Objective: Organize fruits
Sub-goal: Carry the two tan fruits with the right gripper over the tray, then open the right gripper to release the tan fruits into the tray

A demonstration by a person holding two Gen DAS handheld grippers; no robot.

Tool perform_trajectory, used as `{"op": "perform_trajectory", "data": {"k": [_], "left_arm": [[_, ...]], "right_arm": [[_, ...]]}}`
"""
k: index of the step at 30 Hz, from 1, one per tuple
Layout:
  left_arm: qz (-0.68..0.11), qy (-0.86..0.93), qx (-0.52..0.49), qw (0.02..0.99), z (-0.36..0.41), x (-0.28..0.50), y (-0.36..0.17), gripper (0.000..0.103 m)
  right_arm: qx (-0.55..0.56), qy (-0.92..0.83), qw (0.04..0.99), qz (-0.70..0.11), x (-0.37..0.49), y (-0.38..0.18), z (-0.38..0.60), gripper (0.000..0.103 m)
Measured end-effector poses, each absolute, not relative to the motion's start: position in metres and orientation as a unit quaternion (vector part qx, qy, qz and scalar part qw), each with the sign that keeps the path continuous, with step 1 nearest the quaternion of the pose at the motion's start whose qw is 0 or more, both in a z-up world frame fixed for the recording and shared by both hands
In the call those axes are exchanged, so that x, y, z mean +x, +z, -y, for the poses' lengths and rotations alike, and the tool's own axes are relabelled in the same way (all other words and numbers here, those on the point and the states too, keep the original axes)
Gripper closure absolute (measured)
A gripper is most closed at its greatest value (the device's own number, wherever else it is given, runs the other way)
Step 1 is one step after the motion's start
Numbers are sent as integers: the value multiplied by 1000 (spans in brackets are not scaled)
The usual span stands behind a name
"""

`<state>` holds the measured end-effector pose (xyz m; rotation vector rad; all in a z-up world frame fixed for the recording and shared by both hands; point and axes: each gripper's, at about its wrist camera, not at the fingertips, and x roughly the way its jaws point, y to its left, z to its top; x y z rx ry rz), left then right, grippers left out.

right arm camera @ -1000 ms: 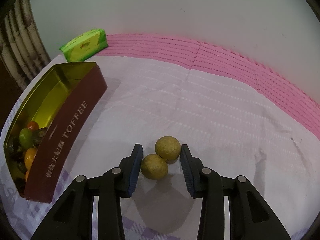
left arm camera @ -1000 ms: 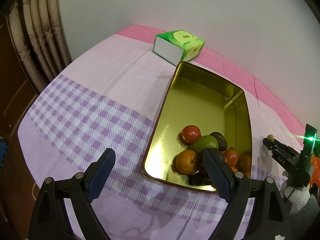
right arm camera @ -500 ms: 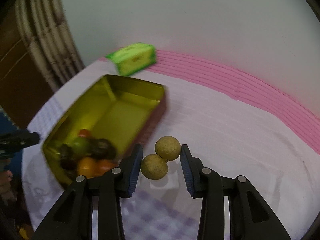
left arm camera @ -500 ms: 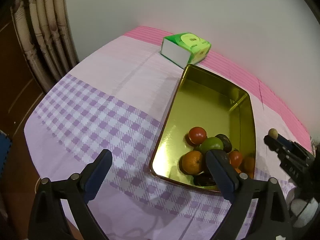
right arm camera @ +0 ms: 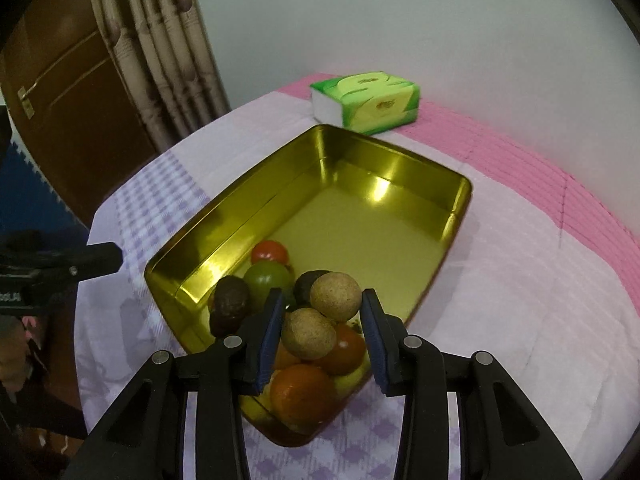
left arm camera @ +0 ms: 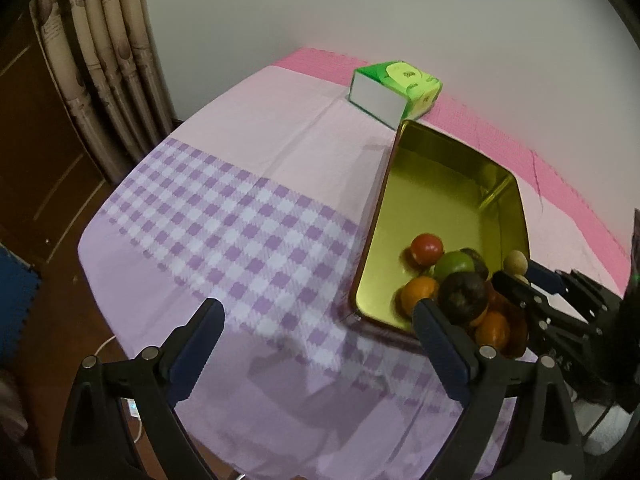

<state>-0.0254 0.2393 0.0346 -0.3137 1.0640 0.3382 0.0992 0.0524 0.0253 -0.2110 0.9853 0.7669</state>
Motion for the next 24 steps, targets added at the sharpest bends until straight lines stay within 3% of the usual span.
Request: {"op": "perform_trajectory", "data": {"k": [19, 22, 24], "left_arm": [[-501, 141, -136, 843, -229, -36, 40, 9], [-501, 139, -133, 844, -228, -36, 40, 9], [-502, 140, -131, 843, -226, -36, 39, 9]], "right_arm": [[-100, 330, 803, -486, 95, 11, -59, 62], [-99, 327, 806, -484, 91, 16, -58, 58], [-99, 325, 808, -481, 89, 20, -56, 46]]}}
